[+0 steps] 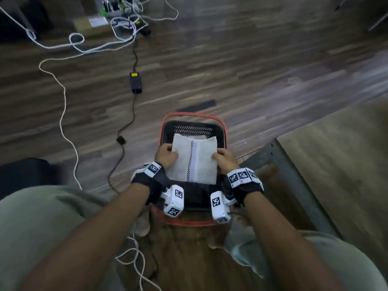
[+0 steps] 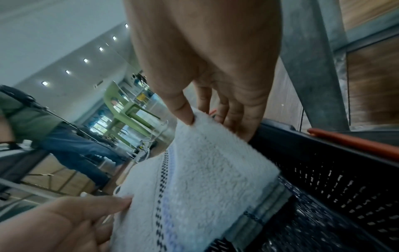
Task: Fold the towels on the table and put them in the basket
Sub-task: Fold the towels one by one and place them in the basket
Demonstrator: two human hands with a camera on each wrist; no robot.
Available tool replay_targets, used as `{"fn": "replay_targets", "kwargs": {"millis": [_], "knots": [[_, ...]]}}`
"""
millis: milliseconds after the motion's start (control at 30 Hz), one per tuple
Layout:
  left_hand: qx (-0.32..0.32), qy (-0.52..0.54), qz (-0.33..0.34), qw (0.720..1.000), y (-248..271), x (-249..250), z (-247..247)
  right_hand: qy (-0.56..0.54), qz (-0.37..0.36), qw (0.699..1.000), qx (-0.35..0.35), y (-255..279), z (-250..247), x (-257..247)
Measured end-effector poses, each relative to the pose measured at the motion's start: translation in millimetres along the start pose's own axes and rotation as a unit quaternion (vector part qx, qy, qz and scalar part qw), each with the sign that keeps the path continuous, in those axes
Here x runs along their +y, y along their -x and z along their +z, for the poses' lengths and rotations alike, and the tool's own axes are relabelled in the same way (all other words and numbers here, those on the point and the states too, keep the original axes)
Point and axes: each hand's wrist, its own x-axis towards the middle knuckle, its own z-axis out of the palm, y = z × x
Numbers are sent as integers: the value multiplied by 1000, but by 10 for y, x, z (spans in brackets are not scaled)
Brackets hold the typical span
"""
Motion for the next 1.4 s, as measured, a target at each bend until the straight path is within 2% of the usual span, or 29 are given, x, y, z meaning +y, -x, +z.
{"fn": "replay_targets", "kwargs": {"millis": [233,433,767,833,867,900,967,1000,1067,1133,1200,1400], "knots": [[32,-51,-55,997,-913,-269,363,51,20,998,15,-1002,188,83],[68,-51,-63,994,-1431,-339,580,65,3,998,26,-1622,293,86],[81,-52,-78,992,-1613,-542,690,112,2,994,14,-1882,343,339],[99,-49,-62,992,-1575,-537,721,145,-34,988,41,-1847,371,336],[117,-64,-32,991,-1547,-541,749,180,-77,978,71,-1817,401,343],[138,-98,18,985,-1525,-552,783,235,-133,957,108,-1786,429,343],[149,-198,129,960,-1498,-578,861,362,-239,887,156,-1734,509,351],[132,-249,163,945,-1498,-596,893,404,-273,859,159,-1732,555,368],[78,-334,177,923,-1524,-662,926,450,-305,825,155,-1782,635,438],[30,-389,161,907,-1596,-762,929,476,-281,822,134,-1852,695,529],[1,-424,145,894,-1669,-860,943,488,-245,832,97,-1941,766,644],[31,-467,155,870,-1791,-1120,1075,451,-209,863,87,-2035,947,870]]}}
